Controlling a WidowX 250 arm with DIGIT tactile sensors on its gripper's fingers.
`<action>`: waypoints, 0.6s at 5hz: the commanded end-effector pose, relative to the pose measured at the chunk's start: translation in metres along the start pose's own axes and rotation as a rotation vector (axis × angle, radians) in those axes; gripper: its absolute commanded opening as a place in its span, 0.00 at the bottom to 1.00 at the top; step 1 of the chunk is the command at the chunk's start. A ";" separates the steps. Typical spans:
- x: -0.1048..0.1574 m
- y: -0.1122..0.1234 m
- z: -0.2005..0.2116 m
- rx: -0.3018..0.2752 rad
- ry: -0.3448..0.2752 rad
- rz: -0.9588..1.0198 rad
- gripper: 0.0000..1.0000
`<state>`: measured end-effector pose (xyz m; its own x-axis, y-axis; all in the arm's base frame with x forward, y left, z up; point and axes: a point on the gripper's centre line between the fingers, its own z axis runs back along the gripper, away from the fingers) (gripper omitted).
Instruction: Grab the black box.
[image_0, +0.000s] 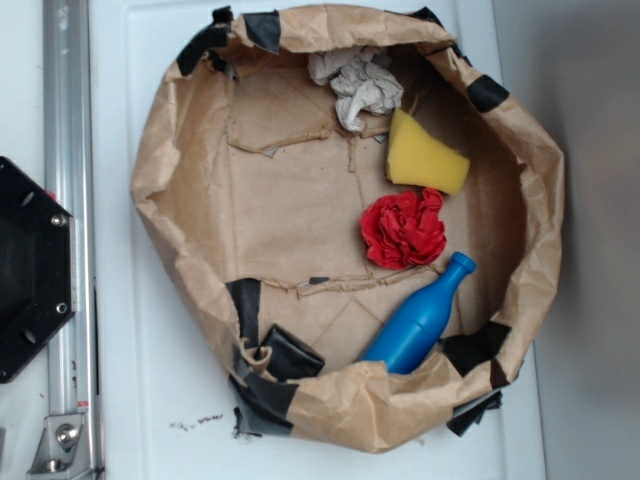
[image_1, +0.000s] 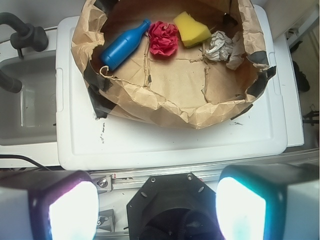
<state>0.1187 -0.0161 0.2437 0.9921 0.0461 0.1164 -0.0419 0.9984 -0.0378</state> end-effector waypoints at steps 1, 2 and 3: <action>0.000 0.000 0.000 0.000 0.000 0.000 1.00; 0.047 -0.005 -0.025 -0.053 0.127 0.077 1.00; 0.084 -0.012 -0.051 -0.045 0.222 0.140 1.00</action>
<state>0.2055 -0.0238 0.1923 0.9709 0.1809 -0.1568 -0.1935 0.9787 -0.0689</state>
